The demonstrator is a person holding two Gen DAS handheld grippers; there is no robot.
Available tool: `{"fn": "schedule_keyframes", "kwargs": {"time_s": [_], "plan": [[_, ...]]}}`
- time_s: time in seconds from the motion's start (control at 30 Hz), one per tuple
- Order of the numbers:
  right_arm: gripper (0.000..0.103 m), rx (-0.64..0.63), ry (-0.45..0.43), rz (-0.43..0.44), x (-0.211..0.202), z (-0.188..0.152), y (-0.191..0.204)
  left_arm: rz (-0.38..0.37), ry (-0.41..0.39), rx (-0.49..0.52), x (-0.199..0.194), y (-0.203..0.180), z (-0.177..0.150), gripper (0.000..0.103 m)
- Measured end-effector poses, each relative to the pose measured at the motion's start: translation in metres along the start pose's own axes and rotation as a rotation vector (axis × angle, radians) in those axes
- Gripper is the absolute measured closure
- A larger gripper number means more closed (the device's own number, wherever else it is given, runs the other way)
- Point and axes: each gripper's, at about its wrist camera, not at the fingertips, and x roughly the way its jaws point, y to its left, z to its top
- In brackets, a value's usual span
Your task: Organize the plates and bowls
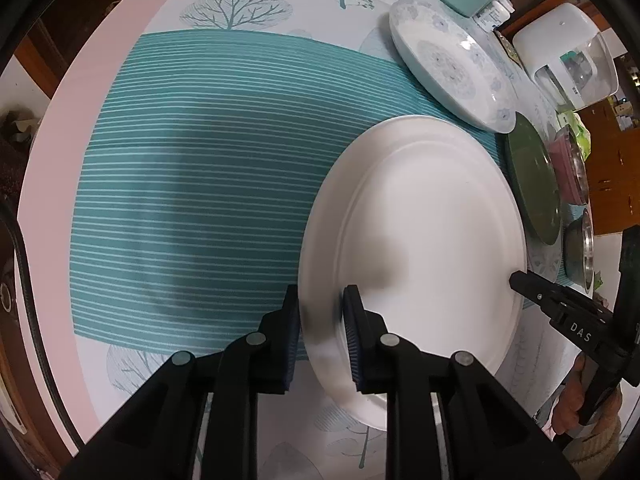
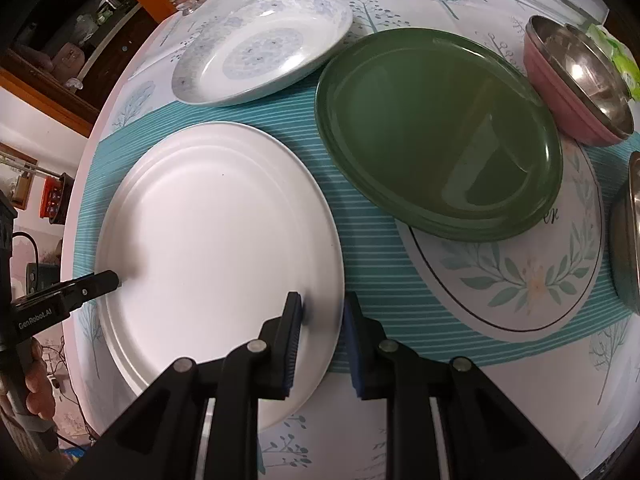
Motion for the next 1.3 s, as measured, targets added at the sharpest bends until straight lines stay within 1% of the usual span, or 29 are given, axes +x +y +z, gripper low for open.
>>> {"fn": "schedule_keyframes", "kwargs": {"time_s": [0.1, 0.33, 0.5, 0.67, 0.83, 0.93, 1.07, 1.17, 1.3], "plan": [[0.082, 0.006, -0.004, 0.008, -0.001, 0.000, 0.001, -0.017, -0.013, 0.002, -0.007, 0.000, -0.002, 0.085], [0.082, 0.028, -0.011, 0.060, -0.015, -0.004, -0.007, -0.055, -0.028, -0.015, -0.027, 0.004, -0.008, 0.086], [0.082, 0.043, -0.023, 0.062, -0.034, -0.013, -0.013, -0.068, -0.045, 0.004, -0.048, -0.007, -0.018, 0.086], [0.082, 0.067, -0.039, 0.042, -0.061, -0.026, -0.025, -0.068, -0.069, 0.048, -0.068, -0.035, -0.029, 0.086], [0.082, 0.077, -0.075, 0.028, -0.090, -0.042, -0.042, -0.054, -0.087, 0.095, -0.085, -0.070, -0.050, 0.086], [0.082, 0.080, -0.078, 0.015, -0.103, -0.052, -0.057, -0.050, -0.091, 0.108, -0.085, -0.094, -0.061, 0.086], [0.082, 0.075, -0.060, 0.017, -0.113, -0.064, -0.083, -0.025, -0.096, 0.115, -0.082, -0.121, -0.086, 0.085], [0.082, 0.058, -0.045, 0.005, -0.116, -0.074, -0.103, -0.020, -0.067, 0.093, -0.064, -0.140, -0.101, 0.085], [0.082, 0.037, -0.017, -0.020, -0.113, -0.087, -0.130, -0.010, -0.034, 0.076, -0.042, -0.158, -0.119, 0.084]]}}
